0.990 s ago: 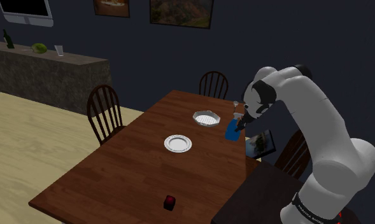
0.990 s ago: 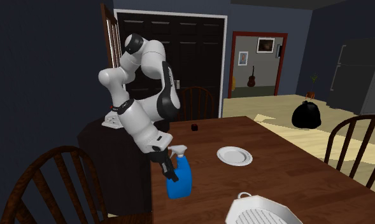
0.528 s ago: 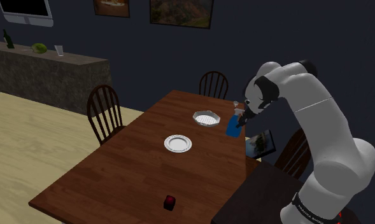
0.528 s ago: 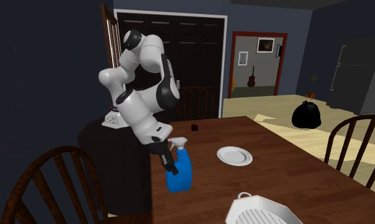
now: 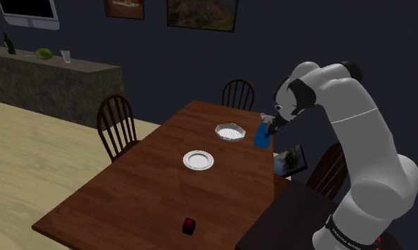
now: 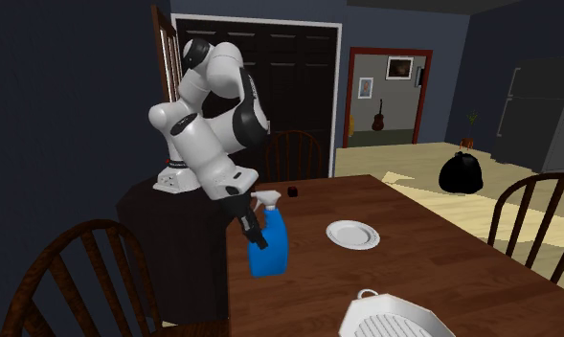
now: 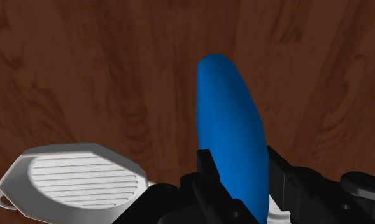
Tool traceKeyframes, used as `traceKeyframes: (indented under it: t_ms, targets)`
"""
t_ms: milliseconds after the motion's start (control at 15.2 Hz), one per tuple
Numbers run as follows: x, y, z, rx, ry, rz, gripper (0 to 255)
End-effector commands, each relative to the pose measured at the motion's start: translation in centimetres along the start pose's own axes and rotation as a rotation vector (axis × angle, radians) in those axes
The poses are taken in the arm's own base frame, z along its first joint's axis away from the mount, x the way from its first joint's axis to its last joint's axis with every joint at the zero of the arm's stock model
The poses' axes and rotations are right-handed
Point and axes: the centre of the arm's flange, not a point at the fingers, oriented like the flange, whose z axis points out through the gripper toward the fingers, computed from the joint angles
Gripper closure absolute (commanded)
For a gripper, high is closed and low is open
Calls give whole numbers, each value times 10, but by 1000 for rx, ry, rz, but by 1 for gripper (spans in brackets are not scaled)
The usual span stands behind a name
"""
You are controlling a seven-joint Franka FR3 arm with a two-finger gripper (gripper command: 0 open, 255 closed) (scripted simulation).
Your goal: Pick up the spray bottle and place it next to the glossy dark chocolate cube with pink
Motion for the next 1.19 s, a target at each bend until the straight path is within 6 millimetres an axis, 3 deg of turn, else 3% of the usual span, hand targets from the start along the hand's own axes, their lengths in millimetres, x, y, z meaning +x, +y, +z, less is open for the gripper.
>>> traceKeyframes:
  t_ms: [0,1122]
  targets:
    - [5,0,-9,0,0,0,255]
    - [46,0,-89,0,0,0,255]
